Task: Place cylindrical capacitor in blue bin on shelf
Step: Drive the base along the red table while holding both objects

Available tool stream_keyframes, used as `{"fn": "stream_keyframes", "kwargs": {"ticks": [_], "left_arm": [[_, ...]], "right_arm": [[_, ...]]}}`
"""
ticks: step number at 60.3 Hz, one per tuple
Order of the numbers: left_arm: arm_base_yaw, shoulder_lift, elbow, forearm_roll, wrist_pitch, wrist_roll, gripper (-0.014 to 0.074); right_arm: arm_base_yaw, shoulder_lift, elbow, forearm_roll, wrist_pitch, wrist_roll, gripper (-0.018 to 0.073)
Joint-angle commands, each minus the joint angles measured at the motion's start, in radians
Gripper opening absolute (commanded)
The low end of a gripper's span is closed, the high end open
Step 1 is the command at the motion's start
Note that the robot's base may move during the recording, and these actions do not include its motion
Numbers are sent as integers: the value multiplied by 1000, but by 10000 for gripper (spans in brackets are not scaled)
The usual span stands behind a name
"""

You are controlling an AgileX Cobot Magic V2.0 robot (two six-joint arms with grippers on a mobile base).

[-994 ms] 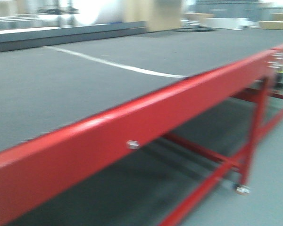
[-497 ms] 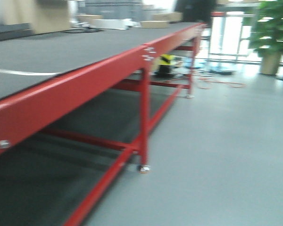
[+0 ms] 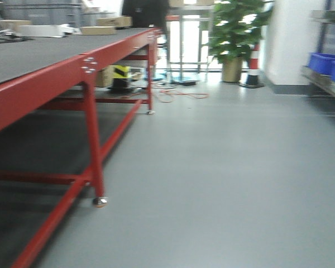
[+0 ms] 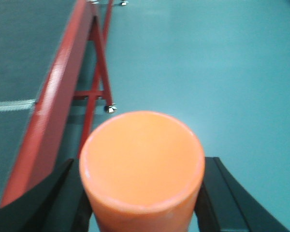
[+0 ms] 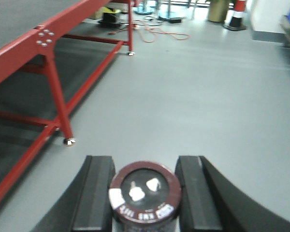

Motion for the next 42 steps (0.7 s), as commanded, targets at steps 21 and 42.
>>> {"fn": "stream_keyframes", "kwargs": {"ticks": [21, 42], "left_arm": [[-8, -5, -8, -5, -21, 0, -111], [-8, -5, -8, -5, -21, 0, -111]], "right_arm": [[3, -3, -6, -2, -20, -4, -63], [3, -3, -6, -2, -20, -4, -63]]}}
